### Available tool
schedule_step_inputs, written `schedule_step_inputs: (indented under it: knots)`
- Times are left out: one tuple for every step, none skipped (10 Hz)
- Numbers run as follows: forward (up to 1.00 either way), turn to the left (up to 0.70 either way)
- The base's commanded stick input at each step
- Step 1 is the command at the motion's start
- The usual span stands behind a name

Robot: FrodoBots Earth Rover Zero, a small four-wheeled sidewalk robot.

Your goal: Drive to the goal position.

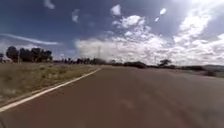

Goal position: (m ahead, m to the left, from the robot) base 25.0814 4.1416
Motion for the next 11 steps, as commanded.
schedule_step_inputs:
  knots:
    - [1.00,0.00]
    - [1.00,0.00]
    - [1.00,0.00]
    - [1.00,0.00]
    - [1.00,0.00]
    - [1.00,0.00]
    - [1.00,0.00]
    - [1.00,0.00]
    - [1.00,0.00]
    - [1.00,0.00]
    - [1.00,0.00]
